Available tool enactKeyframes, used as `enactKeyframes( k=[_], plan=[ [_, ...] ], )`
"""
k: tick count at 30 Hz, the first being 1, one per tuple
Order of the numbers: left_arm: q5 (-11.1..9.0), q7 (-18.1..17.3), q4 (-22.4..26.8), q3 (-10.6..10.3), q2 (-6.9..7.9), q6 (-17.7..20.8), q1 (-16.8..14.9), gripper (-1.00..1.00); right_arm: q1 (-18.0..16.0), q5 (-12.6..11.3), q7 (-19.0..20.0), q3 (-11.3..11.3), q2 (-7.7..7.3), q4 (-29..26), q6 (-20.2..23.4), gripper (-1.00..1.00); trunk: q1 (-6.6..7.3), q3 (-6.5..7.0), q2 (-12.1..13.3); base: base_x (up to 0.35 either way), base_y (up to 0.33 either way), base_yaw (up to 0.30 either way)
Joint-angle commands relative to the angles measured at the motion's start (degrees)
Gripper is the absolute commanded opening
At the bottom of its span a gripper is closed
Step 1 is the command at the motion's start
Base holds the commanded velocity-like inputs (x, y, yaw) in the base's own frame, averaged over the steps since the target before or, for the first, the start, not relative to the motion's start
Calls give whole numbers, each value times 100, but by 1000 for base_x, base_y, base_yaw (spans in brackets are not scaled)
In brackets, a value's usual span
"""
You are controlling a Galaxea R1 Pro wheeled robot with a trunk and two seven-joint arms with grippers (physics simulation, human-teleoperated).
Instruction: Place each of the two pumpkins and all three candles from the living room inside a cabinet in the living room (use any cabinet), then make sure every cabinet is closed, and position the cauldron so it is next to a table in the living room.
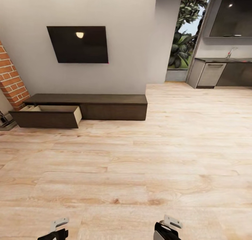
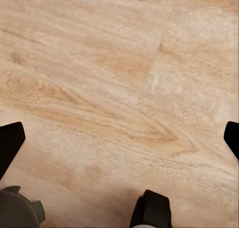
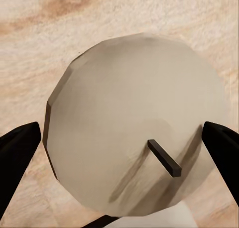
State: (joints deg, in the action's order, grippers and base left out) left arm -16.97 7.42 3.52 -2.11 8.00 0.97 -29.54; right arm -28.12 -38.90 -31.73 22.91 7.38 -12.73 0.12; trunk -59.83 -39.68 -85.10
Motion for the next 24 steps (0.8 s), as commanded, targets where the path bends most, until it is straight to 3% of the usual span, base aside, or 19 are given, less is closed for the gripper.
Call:
enactKeyframes(
  k=[1,5,13,24],
  plan=[
    [0,-1,0,0,0,0,0,100,0,5,9,3,0,-1,-3,-100,0,0,0,289,119,0],
    [1,1,0,0,0,0,1,100,0,5,9,3,0,-1,-3,-100,0,0,0,284,68,83],
    [1,3,0,0,0,0,1,100,0,5,9,3,0,-1,-3,-100,0,0,0,278,55,246],
    [-7,4,0,0,0,0,1,100,0,1,9,4,0,-1,-3,-100,0,0,0,246,195,280]
  ],
)
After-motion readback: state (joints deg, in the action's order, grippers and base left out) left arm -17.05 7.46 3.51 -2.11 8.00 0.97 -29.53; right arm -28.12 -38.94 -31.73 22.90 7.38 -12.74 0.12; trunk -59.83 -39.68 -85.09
